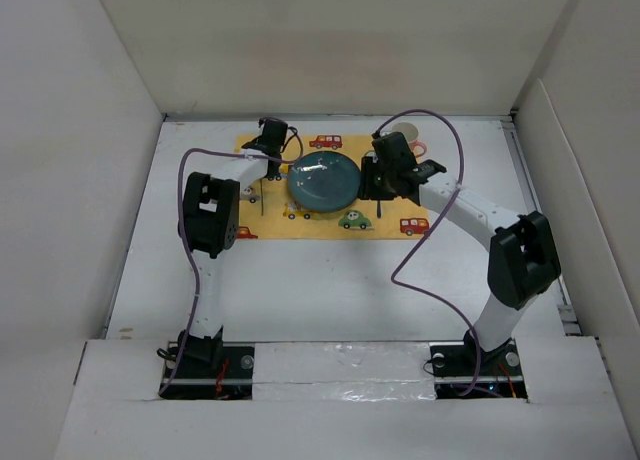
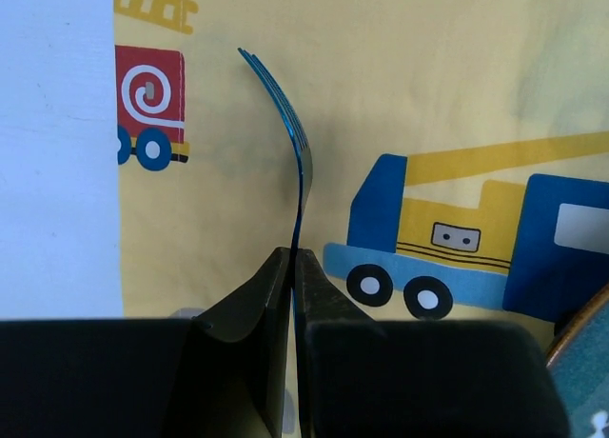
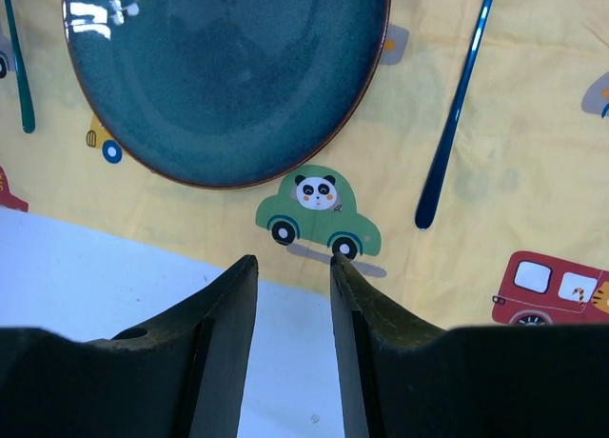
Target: Set the dinner table for one person
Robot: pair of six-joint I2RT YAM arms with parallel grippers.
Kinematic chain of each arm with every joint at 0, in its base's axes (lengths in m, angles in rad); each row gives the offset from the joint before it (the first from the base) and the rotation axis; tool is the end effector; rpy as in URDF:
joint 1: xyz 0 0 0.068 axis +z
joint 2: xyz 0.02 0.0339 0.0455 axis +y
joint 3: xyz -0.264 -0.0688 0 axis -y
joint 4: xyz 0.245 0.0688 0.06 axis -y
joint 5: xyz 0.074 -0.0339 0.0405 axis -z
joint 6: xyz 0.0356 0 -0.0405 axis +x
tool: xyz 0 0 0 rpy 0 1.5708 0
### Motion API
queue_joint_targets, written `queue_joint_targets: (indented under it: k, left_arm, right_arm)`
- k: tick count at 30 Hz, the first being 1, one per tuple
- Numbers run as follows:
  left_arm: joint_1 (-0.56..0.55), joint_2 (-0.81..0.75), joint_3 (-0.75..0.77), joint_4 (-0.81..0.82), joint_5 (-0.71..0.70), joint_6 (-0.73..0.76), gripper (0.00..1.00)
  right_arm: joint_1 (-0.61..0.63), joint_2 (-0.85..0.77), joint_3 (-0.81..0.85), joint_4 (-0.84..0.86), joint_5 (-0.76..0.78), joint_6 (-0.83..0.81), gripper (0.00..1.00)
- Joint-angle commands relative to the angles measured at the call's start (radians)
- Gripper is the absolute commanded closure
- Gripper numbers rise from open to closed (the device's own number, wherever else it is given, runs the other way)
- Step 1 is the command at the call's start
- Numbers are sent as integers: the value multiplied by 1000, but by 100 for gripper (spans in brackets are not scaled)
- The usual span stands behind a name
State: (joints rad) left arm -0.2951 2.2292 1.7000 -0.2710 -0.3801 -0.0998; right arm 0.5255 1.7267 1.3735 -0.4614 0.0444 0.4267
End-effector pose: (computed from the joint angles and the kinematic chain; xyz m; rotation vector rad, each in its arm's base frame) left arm 0.4802 -0.1322 0.1736 0.0458 2.3127 0.2515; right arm 0.3354 0.1927 0.2661 -0.0982 2.4195 0.3930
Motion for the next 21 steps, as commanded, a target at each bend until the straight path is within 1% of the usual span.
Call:
queue_joint_targets:
  k: [1,3,6,7,9,10,11,13,17,21]
  left_arm:
    - [-12,-25,-19,-5,-38,23,100]
    - [-33,-26,-28,1,-49,25,100]
    - [-70,-23,-25,-3,-71,25,92]
    - [-79,-20,-22,-13,-78,23,86]
    - [-99,-16,1,-30,-107,15,82]
    - [-113,-13,10,-54,-123,8,79]
    - [-124,-16,10,-54,-123,8,79]
    - [-124,-22,21,-71,-152,-6,73]
    - [-124,-32,55,-122,-175,-37,70]
    - [-124,-62,61,-131,-189,-49,69]
  right_arm:
    - [14,-38,2,9,-1,4,58]
    - [14,-36,6,7,-3,6,58]
    - [24,-27,16,7,-9,3,58]
    - [24,-23,19,6,-14,1,58]
    - [24,-15,30,3,-14,1,58]
    - [33,-12,32,6,-15,3,58]
    - [33,-12,32,6,-15,3,58]
    - [42,-9,32,9,-17,3,58]
    - [51,-4,30,12,-15,6,58]
    - [51,-4,36,7,-12,3,58]
